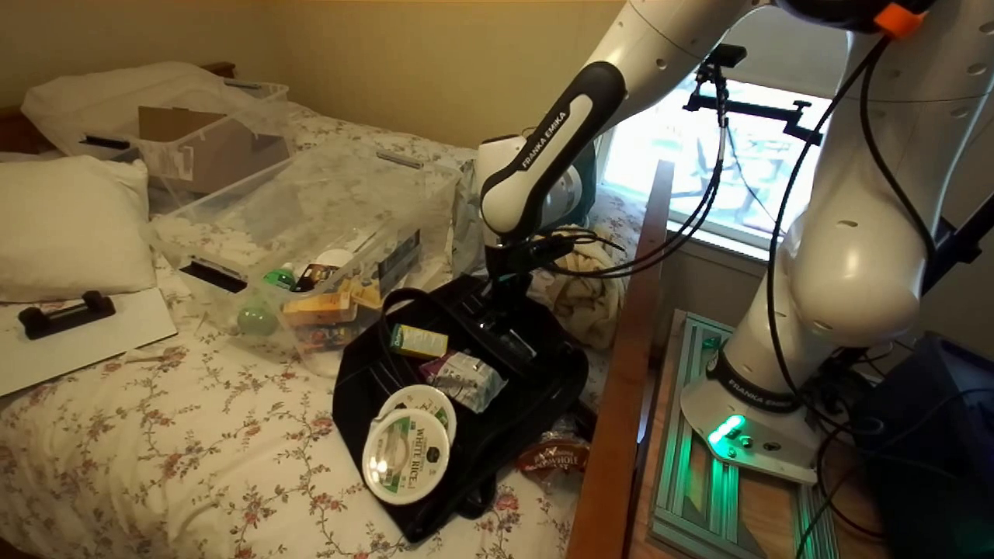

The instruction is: Put the black object from the black bag in the clear container.

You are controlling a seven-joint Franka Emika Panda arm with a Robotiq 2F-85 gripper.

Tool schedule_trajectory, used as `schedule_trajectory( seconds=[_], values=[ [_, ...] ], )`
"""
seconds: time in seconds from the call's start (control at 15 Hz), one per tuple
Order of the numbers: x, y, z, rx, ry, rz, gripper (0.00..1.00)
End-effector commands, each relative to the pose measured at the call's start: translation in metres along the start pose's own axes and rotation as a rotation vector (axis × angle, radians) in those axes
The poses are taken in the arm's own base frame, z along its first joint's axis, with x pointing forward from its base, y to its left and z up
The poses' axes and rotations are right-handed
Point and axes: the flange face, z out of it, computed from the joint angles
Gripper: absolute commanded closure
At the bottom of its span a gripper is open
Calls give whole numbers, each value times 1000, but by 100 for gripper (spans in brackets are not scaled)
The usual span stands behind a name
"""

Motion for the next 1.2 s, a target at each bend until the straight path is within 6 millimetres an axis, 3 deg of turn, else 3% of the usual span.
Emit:
schedule_trajectory(
  seconds=[0.0, 0.2, 0.47, 0.8, 0.87, 1.13],
  values=[
    [-31, 13, -37, -18, 84, 123, 98],
    [-43, 22, -68, -40, 174, 184, 98],
    [-45, 20, -116, -14, 350, 206, 98],
    [-24, 0, -168, 78, 557, 87, 98],
    [-27, 6, -154, 57, 496, 122, 93],
    [-23, 0, -164, 71, 543, 96, 93]
  ],
)
